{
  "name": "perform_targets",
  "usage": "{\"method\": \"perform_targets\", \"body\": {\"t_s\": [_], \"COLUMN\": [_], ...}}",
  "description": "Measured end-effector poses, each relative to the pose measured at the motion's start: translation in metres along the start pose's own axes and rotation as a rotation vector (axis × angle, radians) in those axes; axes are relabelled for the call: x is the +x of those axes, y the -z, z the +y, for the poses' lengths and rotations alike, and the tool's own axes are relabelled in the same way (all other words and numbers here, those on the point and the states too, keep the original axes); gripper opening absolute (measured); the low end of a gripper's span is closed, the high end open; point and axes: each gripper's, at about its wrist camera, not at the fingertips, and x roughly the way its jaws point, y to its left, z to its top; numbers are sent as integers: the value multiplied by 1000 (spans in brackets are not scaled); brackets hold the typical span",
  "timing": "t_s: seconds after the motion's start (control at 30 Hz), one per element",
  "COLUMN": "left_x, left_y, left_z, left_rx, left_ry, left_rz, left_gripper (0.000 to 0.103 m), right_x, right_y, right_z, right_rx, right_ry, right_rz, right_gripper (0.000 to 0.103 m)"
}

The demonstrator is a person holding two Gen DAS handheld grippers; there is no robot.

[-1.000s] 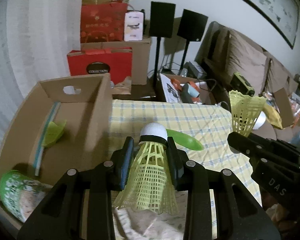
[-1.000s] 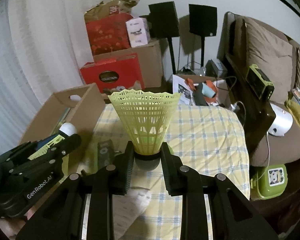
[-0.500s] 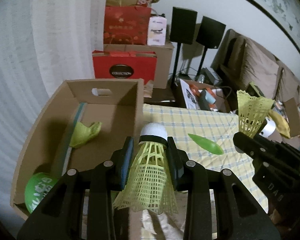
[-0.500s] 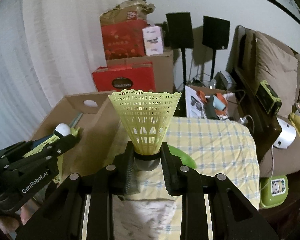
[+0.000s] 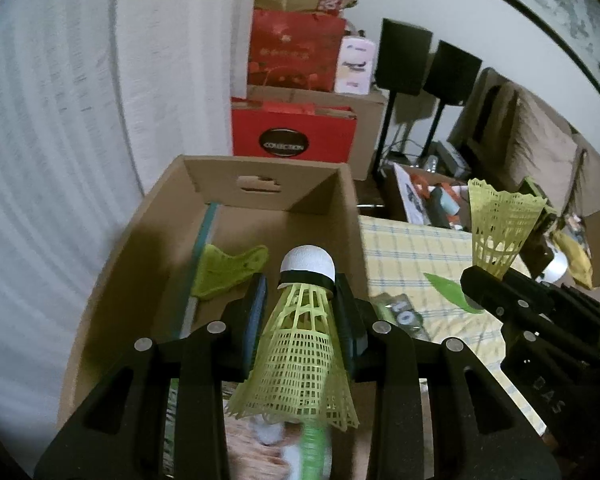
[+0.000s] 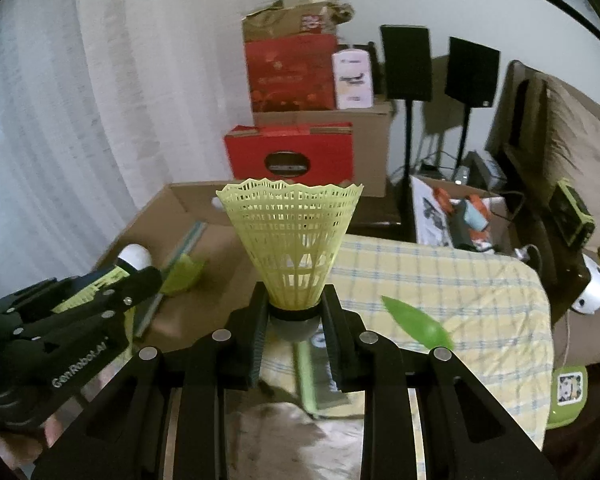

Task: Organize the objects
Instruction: 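Carry the left gripper's shuttlecock over the box while the right gripper holds its shuttlecock, then lower the shuttlecock into the box and open the left gripper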

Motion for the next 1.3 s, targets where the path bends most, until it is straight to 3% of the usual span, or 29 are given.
{"method": "perform_targets", "body": {"t_s": [0.3,0.63,0.87,1.07,1.3], "left_x": [21,43,45,40,31], "left_y": [-10,-4,-1,-1,0], "left_z": [30,46,60,69,66], "left_rx": [-19,-45,-75,-107,-92], "left_ry": [-26,-34,-57,-60,-86], "left_rz": [38,83,86,70,47], "left_gripper": [31,32,46,54,55], "right_x": [25,51,62,60,51], "right_y": [-4,1,7,10,9], "right_z": [43,57,66,68,63], "right_rx": [-55,-68,-82,-96,-87], "right_ry": [-43,-66,-91,-78,-54], "right_rz": [26,66,89,81,59], "right_gripper": [26,26,27,42,47]}}
